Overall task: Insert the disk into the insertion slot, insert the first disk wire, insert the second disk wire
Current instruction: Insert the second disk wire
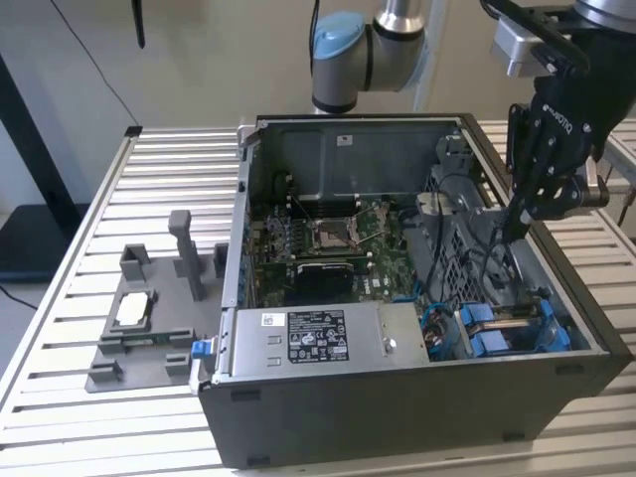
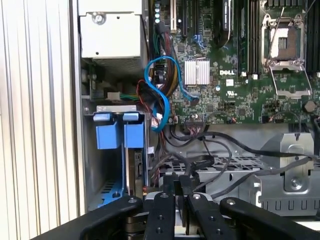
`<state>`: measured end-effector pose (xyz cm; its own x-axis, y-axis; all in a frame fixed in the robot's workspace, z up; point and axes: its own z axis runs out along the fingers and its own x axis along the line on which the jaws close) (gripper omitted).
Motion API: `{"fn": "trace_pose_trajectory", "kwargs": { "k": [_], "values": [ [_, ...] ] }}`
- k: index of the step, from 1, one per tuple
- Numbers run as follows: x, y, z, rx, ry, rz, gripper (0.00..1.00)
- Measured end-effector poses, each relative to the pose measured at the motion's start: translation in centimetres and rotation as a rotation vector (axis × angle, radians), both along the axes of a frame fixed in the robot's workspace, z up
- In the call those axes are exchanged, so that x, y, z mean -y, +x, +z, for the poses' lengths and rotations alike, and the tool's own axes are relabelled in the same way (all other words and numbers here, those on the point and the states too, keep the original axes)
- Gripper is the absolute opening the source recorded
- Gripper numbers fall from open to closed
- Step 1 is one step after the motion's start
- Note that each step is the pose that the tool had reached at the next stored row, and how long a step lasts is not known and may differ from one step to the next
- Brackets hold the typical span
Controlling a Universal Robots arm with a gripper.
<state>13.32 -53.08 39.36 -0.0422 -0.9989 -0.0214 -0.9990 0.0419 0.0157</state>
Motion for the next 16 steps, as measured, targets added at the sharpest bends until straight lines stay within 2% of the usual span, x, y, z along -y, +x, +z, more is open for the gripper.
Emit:
{"fn": "trace_pose_trajectory", "kwargs": {
  "k": [3,5,13,15,16],
  "values": [
    [0.01,-0.97,-0.01,0.0004,0.0001,0.000,0.16],
    [0.28,-1.39,-0.04,0.0019,0.0000,0.001,0.16],
    [2.77,-1.72,-0.34,0.0056,0.0009,0.006,0.16],
    [3.24,-1.76,-0.44,0.0065,0.0006,0.008,0.16],
    [3.38,-1.78,-0.49,0.0094,0.0008,0.009,0.16]
  ]
}}
